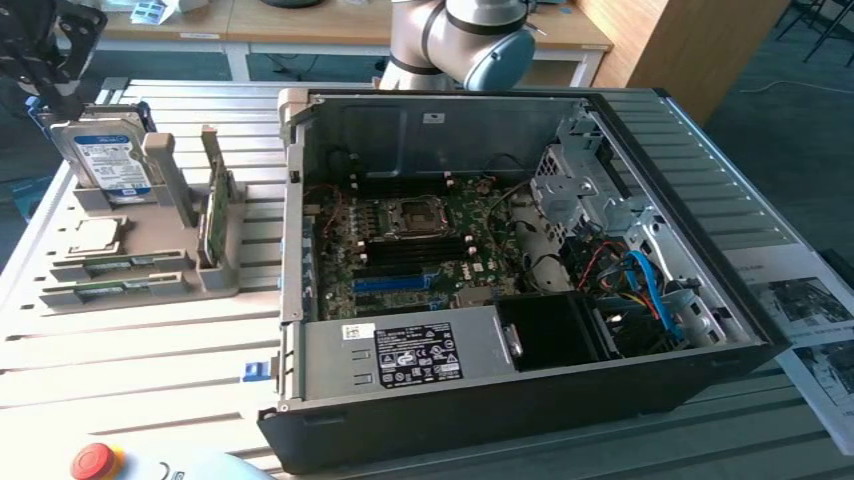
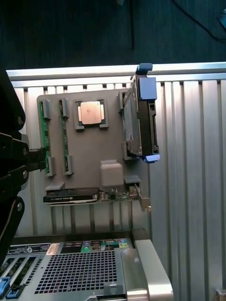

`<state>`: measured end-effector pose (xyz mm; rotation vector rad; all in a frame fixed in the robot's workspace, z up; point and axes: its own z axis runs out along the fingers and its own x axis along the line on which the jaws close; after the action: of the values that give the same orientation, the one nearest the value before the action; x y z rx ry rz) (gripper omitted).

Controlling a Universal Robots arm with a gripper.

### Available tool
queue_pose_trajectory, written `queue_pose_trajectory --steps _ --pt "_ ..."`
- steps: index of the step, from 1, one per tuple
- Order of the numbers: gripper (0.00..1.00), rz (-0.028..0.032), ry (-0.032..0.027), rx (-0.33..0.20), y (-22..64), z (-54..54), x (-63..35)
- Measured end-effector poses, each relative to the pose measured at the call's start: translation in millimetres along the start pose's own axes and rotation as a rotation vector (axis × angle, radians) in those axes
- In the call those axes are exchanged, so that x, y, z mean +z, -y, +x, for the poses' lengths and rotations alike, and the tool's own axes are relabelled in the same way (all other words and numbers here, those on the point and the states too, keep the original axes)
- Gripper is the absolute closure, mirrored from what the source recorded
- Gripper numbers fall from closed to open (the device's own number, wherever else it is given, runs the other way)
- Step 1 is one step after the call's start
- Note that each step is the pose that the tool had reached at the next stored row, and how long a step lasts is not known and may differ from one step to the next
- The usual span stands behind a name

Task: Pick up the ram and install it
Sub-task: 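Reach for the ram, then pick up the ram and move it above insertion slot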

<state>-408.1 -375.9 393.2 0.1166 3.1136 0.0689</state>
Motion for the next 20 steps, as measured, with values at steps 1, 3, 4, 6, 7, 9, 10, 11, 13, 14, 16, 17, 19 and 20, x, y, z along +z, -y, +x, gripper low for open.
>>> queue_pose_trajectory --steps 1,3,4,6,7,9,10,11,13,14,16,17,19,20 --pt "0.90 0.0000 0.0000 0.000 0.1 2.7 -0.1" --pt "0.90 0.0000 -0.0001 0.000 0.4 7.9 -0.3" --pt "0.90 0.0001 -0.0002 0.000 0.6 10.5 -0.3" --pt "0.90 0.0000 0.0000 0.000 0.9 15.9 -0.4" --pt "0.90 0.0000 0.0000 0.000 1.1 18.3 -0.5" --pt "0.90 0.0001 -0.0002 0.000 1.3 21.7 -0.6" --pt "0.90 0.0001 -0.0001 0.000 1.4 22.1 -0.6" --pt "0.90 0.0000 -0.0001 0.000 1.4 22.1 -0.6" --pt "0.90 0.0000 -0.0001 0.000 1.3 22.2 -0.6" --pt "0.90 0.0001 -0.0001 0.000 1.3 22.3 -0.6" --pt "0.90 0.0000 -0.0001 0.000 1.4 22.3 -0.6" --pt "0.90 0.0000 -0.0001 0.000 1.6 22.3 -0.6" --pt "0.90 0.0001 -0.0001 0.000 2.2 22.3 -0.7" --pt "0.90 0.0000 -0.0001 0.000 2.7 22.3 -0.7"
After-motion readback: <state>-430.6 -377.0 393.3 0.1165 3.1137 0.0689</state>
